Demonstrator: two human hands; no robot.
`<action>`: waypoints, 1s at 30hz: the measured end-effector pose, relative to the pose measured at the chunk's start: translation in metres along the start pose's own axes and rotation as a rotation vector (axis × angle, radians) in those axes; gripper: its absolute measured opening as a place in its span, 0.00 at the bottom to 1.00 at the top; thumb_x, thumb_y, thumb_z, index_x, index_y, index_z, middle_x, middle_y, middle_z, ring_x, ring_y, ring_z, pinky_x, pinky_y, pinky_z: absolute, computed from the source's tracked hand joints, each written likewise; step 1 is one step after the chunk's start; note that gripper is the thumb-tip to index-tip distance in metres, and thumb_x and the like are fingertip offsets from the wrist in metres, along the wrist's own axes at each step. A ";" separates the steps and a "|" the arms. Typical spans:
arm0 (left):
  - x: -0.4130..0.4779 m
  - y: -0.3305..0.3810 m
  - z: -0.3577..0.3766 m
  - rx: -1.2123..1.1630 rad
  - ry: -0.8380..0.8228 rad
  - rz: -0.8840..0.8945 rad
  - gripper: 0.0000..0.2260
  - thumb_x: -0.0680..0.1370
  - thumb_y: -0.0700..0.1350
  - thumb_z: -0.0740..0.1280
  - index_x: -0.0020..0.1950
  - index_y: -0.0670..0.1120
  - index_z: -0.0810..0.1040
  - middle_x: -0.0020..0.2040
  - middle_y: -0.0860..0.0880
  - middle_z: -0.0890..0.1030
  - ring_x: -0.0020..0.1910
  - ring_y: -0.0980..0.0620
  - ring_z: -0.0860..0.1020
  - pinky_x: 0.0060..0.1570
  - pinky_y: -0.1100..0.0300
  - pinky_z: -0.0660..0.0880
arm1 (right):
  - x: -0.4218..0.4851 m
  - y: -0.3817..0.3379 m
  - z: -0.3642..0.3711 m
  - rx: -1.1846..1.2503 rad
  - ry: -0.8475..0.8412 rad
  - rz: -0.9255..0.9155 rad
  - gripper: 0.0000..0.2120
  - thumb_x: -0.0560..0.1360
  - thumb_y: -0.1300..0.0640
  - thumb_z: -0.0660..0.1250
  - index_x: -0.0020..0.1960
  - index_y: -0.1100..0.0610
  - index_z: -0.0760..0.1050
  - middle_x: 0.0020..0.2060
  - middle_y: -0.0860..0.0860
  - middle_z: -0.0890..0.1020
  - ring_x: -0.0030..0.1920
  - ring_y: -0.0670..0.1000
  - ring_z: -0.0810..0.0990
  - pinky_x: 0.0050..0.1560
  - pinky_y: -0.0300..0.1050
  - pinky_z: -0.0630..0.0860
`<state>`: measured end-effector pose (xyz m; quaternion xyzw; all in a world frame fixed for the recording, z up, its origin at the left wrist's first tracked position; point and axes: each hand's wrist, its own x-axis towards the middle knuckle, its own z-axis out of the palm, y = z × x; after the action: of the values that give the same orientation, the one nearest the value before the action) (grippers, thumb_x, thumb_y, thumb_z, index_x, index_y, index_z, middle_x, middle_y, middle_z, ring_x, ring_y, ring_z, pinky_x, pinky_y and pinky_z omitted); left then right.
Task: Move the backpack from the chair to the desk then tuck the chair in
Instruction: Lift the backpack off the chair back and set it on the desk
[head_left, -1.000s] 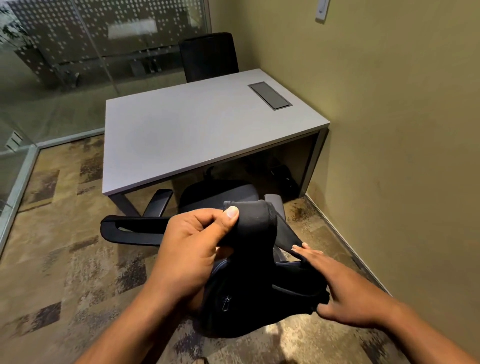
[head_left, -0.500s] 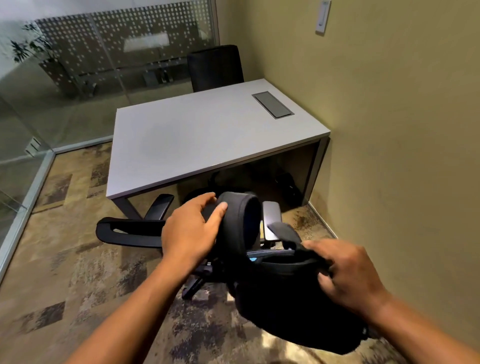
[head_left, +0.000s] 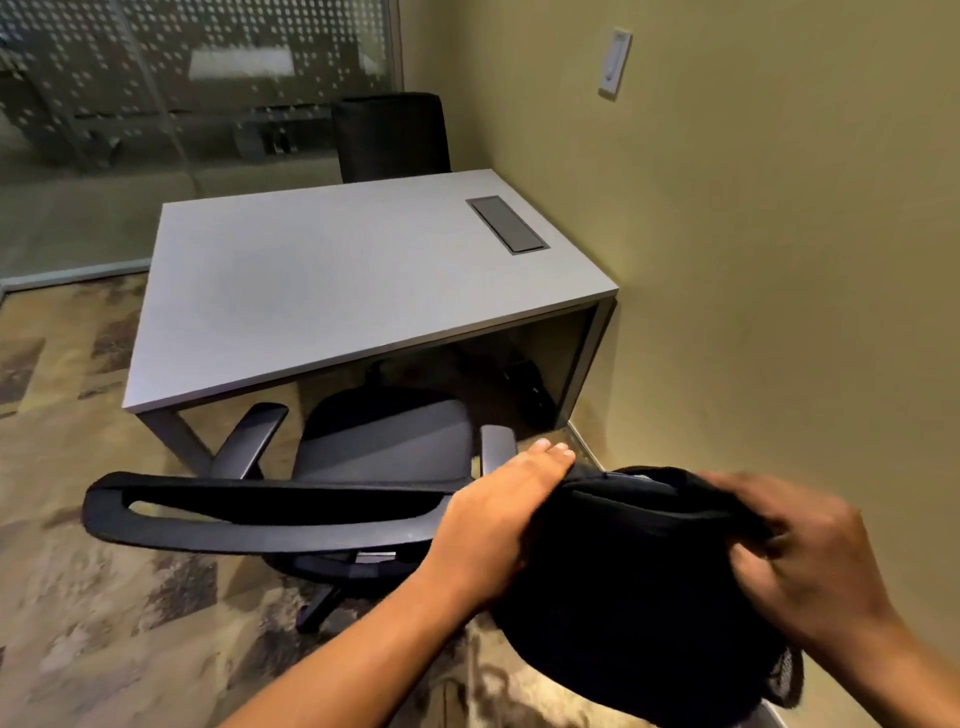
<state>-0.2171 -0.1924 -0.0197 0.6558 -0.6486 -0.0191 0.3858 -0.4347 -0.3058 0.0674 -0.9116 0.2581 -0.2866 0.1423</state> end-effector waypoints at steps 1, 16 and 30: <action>0.007 -0.002 0.001 -0.023 0.030 0.014 0.24 0.74 0.41 0.63 0.71 0.47 0.70 0.70 0.50 0.74 0.71 0.56 0.68 0.66 0.62 0.67 | 0.001 0.002 -0.001 0.017 -0.002 0.008 0.21 0.62 0.57 0.56 0.50 0.55 0.82 0.44 0.41 0.79 0.46 0.38 0.76 0.49 0.23 0.67; 0.119 -0.043 -0.011 0.007 0.003 0.138 0.24 0.67 0.38 0.65 0.63 0.43 0.75 0.59 0.47 0.80 0.58 0.48 0.77 0.56 0.57 0.74 | 0.071 0.049 0.008 -0.170 0.122 -0.231 0.17 0.81 0.58 0.52 0.61 0.60 0.75 0.59 0.54 0.79 0.56 0.47 0.79 0.61 0.36 0.72; 0.224 -0.044 0.045 0.110 0.172 -0.003 0.22 0.70 0.40 0.61 0.64 0.47 0.72 0.59 0.49 0.80 0.59 0.51 0.77 0.59 0.61 0.73 | 0.171 0.186 -0.002 -0.024 0.011 -0.555 0.16 0.78 0.67 0.57 0.62 0.63 0.76 0.64 0.59 0.77 0.65 0.53 0.77 0.59 0.48 0.76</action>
<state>-0.1691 -0.4146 0.0321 0.6763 -0.6122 0.0725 0.4033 -0.3878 -0.5540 0.0704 -0.9475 0.0028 -0.3163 0.0462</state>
